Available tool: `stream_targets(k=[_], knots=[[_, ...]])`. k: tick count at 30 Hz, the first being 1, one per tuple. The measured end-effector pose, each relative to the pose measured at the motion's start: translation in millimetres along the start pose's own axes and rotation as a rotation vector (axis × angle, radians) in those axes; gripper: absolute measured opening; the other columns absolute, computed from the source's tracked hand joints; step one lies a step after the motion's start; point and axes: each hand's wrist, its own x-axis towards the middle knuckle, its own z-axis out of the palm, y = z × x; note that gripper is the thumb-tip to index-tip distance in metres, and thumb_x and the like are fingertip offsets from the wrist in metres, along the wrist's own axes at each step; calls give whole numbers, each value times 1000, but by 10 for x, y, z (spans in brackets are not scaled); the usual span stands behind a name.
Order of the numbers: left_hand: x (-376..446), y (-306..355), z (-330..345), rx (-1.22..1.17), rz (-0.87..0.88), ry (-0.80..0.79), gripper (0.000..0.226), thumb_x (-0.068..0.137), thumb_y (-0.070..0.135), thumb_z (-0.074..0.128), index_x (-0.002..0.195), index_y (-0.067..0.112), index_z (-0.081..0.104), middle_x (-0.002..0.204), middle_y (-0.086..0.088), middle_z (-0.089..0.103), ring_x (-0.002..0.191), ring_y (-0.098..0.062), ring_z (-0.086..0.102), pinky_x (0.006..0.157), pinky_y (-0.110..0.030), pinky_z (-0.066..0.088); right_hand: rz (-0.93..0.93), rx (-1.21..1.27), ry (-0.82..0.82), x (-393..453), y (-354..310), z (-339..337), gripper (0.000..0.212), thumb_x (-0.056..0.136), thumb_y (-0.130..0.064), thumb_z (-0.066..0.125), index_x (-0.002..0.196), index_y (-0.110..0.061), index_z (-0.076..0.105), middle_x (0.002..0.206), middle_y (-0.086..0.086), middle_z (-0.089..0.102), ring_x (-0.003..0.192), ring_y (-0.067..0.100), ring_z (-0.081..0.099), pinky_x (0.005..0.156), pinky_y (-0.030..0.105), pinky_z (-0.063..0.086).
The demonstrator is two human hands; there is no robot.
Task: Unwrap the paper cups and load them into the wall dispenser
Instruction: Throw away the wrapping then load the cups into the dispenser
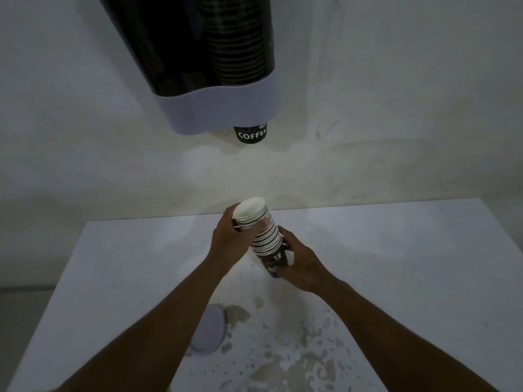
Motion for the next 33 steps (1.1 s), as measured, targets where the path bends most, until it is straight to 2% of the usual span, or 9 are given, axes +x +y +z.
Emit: stream_targets(k=[3, 4, 8, 13, 18, 21, 25, 30, 33], knots=[[30, 127, -77, -155, -147, 11, 86, 55, 68, 81, 128, 30, 55, 120, 6, 67, 104, -14, 67, 81, -37, 61, -74, 14, 4, -64, -65, 8, 92, 81, -12, 77, 153, -30, 23, 144, -8, 47, 121, 1, 46, 86, -1, 36], [25, 177, -99, -194, -174, 12, 80, 60, 64, 81, 127, 28, 55, 119, 6, 67, 104, -15, 67, 79, -37, 60, -93, 40, 12, -88, -99, 9, 91, 80, -10, 77, 152, -31, 25, 140, -9, 49, 116, 0, 48, 83, -2, 40], [-106, 414, -247, -289, -184, -26, 59, 78, 52, 74, 128, 29, 54, 119, 5, 64, 107, -16, 63, 75, -31, 56, -125, 192, 35, -200, -282, 9, 87, 75, -4, 79, 144, -36, 37, 130, -4, 57, 112, 12, 60, 81, 24, 59], [-364, 690, -489, -428, -168, -137, 50, 84, 44, 71, 128, 28, 55, 121, 0, 68, 106, -19, 67, 77, -38, 59, -114, 437, -1, -383, -683, -88, 61, 79, -1, 68, 130, -32, 51, 121, 5, 66, 105, 18, 67, 78, 30, 60], [-674, 1002, -760, -369, -32, -216, 67, 77, 28, 81, 134, 28, 47, 120, -4, 70, 104, -21, 70, 83, -41, 60, -224, 545, -10, -646, -1157, -155, 57, 71, -10, 61, 123, -31, 62, 120, 8, 66, 110, 32, 64, 88, 53, 57], [-828, 1197, -946, -302, 60, -218, 79, 73, 24, 84, 138, 30, 40, 122, -5, 68, 107, -22, 68, 82, -39, 60, -281, 565, -4, -784, -1426, -185, 62, 72, -10, 61, 130, -29, 57, 123, 13, 64, 112, 33, 63, 89, 50, 58], [-1002, 1448, -1180, -239, 171, -190, 79, 72, 26, 85, 137, 30, 41, 123, -2, 67, 110, -20, 67, 85, -40, 60, -374, 513, 39, -937, -1748, -194, 65, 76, -8, 61, 135, -35, 53, 124, 6, 65, 115, 26, 63, 92, 48, 57], [-1176, 1865, -1508, -131, 358, -88, 78, 69, 29, 87, 135, 27, 45, 123, 1, 66, 108, -16, 66, 86, -40, 60, -526, 431, 77, -1082, -2228, -241, 62, 88, 8, 58, 137, -30, 50, 121, -1, 68, 111, 13, 66, 84, 27, 58], [-1238, 2215, -1702, -75, 496, 1, 80, 67, 31, 89, 134, 24, 46, 122, 4, 65, 107, -12, 66, 88, -38, 59, -670, 320, 214, -1134, -2626, -335, 60, 89, 2, 63, 139, -26, 48, 125, -6, 65, 115, 6, 62, 93, 22, 54]])
